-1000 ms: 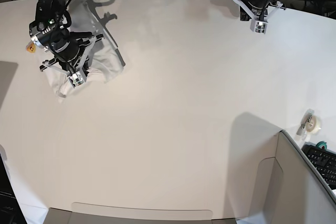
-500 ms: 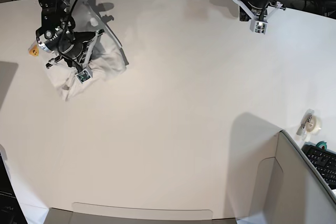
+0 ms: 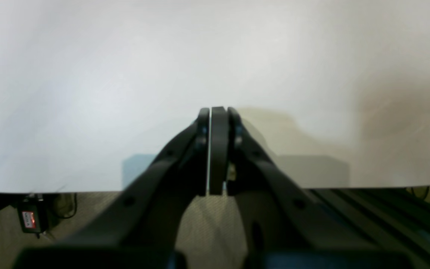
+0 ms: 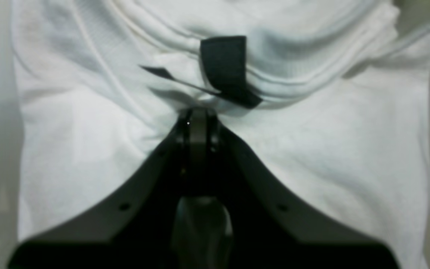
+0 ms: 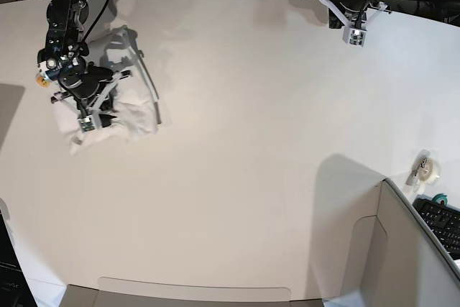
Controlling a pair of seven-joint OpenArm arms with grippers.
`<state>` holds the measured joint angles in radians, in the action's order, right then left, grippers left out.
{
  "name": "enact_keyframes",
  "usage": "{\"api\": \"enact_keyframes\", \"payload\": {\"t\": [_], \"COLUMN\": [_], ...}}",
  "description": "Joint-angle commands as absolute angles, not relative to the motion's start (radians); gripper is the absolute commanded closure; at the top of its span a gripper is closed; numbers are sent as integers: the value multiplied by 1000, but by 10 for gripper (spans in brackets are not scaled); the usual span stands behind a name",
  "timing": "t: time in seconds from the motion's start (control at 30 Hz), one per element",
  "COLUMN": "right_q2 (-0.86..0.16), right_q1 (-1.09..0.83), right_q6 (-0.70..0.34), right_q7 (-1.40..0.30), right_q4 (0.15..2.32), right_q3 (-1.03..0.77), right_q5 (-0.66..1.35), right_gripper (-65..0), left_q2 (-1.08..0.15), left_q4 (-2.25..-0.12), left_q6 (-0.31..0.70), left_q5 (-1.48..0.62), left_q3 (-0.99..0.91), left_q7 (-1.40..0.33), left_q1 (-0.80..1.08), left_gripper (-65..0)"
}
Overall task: Layout the t-shirt on the table in an organized manner, then fold the t-shirt properly
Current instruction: 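Push the folded shirt to the table edge with the right gripper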
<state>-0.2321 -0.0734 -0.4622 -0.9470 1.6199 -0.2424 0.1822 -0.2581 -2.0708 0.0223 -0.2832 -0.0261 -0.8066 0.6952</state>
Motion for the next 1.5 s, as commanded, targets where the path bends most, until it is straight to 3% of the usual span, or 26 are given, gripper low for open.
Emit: {"api": "enact_keyframes", "payload": {"t": [0.0, 0.47, 0.8, 1.27, 1.47], "right_q2": [-249, -317, -318, -285, -231], "right_q1": [-91, -93, -79, -68, -68], "right_q6": [-433, -435, -435, -441, -464], "right_q7": [-1061, -1061, -1061, -1061, -1112], "right_q4": [1598, 1596, 1615, 1962, 2037], "right_q3": [-282, -458, -473, -611, -553], "right_q5": [87, 85, 87, 102, 259], "right_gripper": [0, 0, 0, 0, 0], "left_q2": [-265, -265, -265, -263, -262], "left_q4": [-2086, -2086, -2086, -2084, -2075], "left_q6": [21, 21, 21, 21, 19], "left_q5": [-282, -282, -282, -283, -283], "left_q3": [-27, -27, -27, -27, -4], "left_q7": [-788, -788, -788, -788, -788], "left_q1": [704, 708, 708, 702, 699], "left_gripper": [0, 0, 0, 0, 0]}}
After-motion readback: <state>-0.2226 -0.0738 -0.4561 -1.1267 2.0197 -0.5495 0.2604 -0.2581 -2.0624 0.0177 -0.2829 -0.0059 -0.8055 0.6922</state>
